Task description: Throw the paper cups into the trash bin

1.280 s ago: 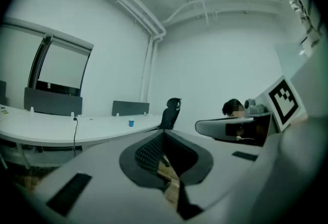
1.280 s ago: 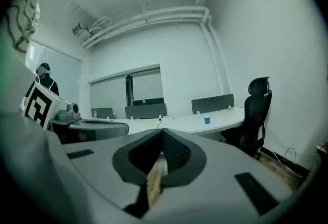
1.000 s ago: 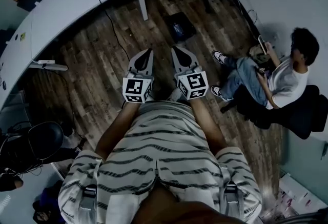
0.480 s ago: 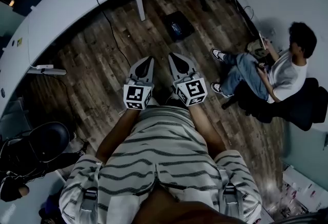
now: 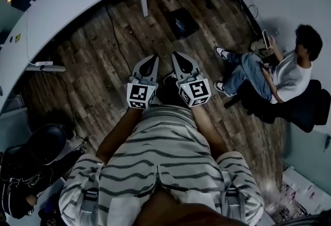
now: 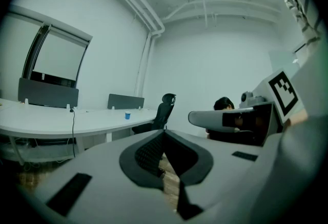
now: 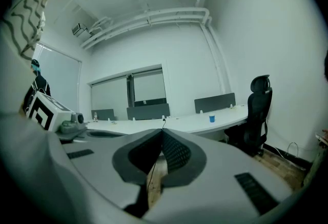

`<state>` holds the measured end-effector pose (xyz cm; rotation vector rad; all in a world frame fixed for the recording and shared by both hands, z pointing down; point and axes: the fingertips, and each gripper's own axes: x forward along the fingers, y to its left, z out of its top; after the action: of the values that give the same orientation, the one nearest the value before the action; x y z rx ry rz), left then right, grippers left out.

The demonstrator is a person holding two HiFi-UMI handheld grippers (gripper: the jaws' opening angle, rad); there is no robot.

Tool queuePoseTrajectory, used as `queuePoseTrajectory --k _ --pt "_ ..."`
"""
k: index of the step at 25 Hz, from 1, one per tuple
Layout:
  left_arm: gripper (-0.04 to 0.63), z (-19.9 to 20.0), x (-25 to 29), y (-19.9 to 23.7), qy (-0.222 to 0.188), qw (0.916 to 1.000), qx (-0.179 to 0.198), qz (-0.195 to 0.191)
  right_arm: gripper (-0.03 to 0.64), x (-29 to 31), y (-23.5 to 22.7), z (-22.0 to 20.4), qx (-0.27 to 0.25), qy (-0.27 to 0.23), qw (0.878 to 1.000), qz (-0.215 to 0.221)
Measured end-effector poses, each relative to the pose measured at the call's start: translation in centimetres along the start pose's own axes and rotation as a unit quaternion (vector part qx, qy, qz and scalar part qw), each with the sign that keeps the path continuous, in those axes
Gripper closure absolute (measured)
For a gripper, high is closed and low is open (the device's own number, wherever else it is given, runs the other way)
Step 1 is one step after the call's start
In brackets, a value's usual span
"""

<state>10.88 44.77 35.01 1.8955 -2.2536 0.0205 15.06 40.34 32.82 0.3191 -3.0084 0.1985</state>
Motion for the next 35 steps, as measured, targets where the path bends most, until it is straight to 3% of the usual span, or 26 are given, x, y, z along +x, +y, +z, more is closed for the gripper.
queuePoseTrajectory --k 9,22,35 --pt "0.572 1.0 5.2 4.5 -0.004 1.0 -0.003 0.006 0.607 6.0 -3.5 0.6 0.0 -0.008 1.0 -0.003" --pt "0.571 1.9 16.4 9.3 0.014 0.9998 0.003 0.01 0.607 14.6 -12.2 1.4 0.015 0.0 1.0 -0.009" --pt "0.571 4.5 26.3 11.8 0.031 0.9993 0.004 0.022 0.607 20.3 -21.0 3.8 0.029 0.002 1.0 -0.006"
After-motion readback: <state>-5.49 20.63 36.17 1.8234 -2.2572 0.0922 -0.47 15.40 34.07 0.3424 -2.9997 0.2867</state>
